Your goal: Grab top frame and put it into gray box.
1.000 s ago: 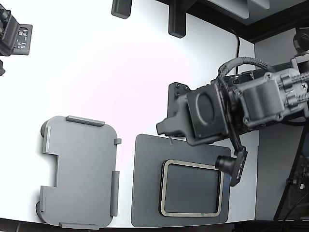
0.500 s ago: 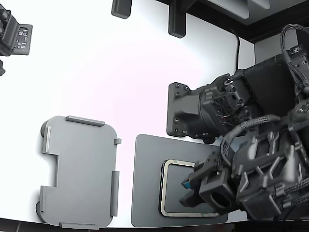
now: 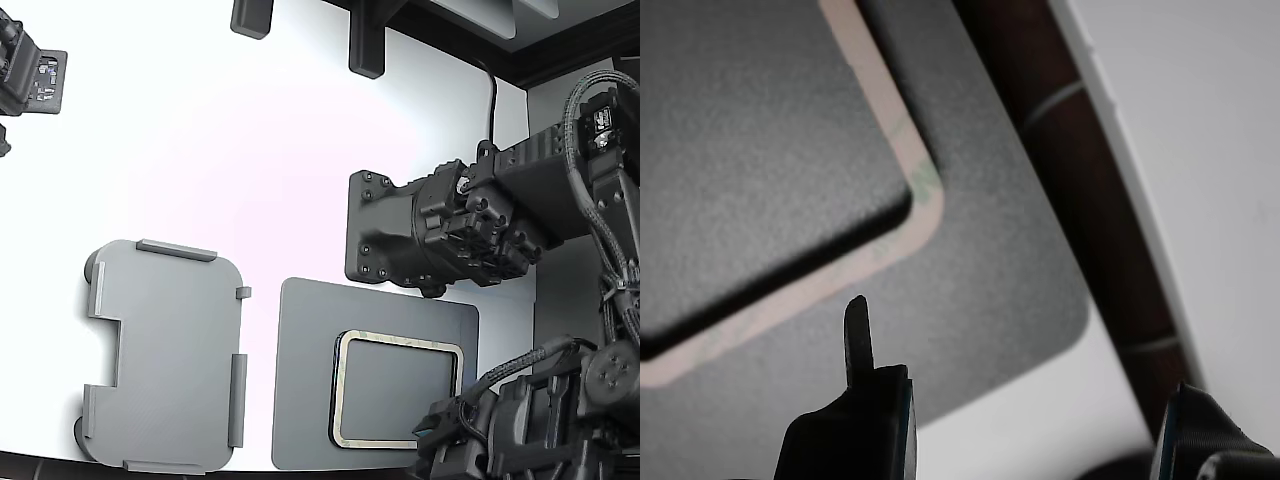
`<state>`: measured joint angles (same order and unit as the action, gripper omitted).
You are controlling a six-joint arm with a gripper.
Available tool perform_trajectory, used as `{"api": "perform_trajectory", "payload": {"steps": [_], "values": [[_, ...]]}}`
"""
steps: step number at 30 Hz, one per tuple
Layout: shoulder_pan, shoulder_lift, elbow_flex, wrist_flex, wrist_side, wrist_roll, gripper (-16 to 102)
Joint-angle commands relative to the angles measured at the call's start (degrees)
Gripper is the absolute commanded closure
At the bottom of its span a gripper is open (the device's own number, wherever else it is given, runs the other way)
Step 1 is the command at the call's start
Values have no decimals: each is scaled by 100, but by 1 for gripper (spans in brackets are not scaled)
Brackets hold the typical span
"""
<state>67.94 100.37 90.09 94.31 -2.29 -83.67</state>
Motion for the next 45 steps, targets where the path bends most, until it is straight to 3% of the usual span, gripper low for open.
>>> {"api": "perform_trajectory", "payload": {"steps": [1, 7, 12, 27, 31, 45], "values": [[255, -176, -167, 44, 9, 220, -14], [879, -677, -316, 44, 193, -44, -8], [1230, -940, -413, 44, 123, -26, -14], [1784, -1397, -378, 9, 9, 202, -14], [1793, -1424, -211, -176, -202, 272, -14], [2136, -1362, 360, -1020, -62, 624, -14]]}}
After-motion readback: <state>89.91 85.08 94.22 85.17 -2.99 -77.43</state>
